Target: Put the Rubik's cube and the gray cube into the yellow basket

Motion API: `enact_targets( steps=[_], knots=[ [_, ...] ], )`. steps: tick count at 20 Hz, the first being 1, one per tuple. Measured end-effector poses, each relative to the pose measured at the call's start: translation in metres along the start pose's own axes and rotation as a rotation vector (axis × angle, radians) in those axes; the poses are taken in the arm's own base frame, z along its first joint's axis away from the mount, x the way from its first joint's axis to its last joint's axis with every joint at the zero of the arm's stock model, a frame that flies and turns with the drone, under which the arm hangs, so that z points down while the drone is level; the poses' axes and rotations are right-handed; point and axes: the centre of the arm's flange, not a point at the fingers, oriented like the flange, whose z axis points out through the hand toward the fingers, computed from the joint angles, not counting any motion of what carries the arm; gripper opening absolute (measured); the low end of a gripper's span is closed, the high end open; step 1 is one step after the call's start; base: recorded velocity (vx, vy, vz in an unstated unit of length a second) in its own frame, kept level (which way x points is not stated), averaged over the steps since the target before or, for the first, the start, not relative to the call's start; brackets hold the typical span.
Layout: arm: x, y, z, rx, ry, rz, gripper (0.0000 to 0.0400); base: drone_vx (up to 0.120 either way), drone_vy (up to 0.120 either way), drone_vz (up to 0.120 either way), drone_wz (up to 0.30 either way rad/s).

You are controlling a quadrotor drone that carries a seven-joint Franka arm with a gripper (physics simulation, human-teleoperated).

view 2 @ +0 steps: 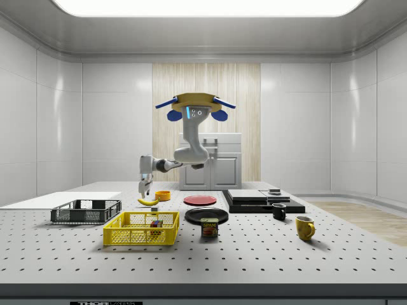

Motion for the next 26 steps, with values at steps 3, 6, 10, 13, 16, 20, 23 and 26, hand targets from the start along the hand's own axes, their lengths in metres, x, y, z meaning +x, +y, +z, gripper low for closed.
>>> enact_targets(
  steps=[3, 6, 10, 13, 16, 20, 23, 26],
  knots=[
    [0.0000, 0.0000, 0.0000, 0.000, 0.000, 0.000, 0.0400, 0.000, -0.120, -0.080, 0.000],
    [0.0000, 0.0000, 0.0000, 0.000, 0.000, 0.000, 0.0400, 0.000, -0.120, -0.027, 0.000],
    [0.0000, 0.0000, 0.0000, 0.000, 0.000, 0.000, 0.0400, 0.000, -0.120, -0.060, 0.000],
    [0.0000, 0.0000, 0.0000, 0.000, 0.000, 0.000, 0.0400, 0.000, -0.120, 0.000, 0.000],
    [0.0000, 0.0000, 0.0000, 0.000, 0.000, 0.000, 0.0400, 0.000, -0.053, -0.107, 0.000],
    [0.0000, 0.0000, 0.0000, 0.000, 0.000, 0.000, 0.0400, -0.010, 0.000, -0.120, 0.000],
    [0.0000, 0.0000, 0.0000, 0.000, 0.000, 0.000, 0.0400, -0.120, 0.000, -0.120, 0.000],
    [0.0000, 0.0000, 0.0000, 0.000, 0.000, 0.000, 0.0400, -0.013, 0.000, -0.120, 0.000]
  ],
)
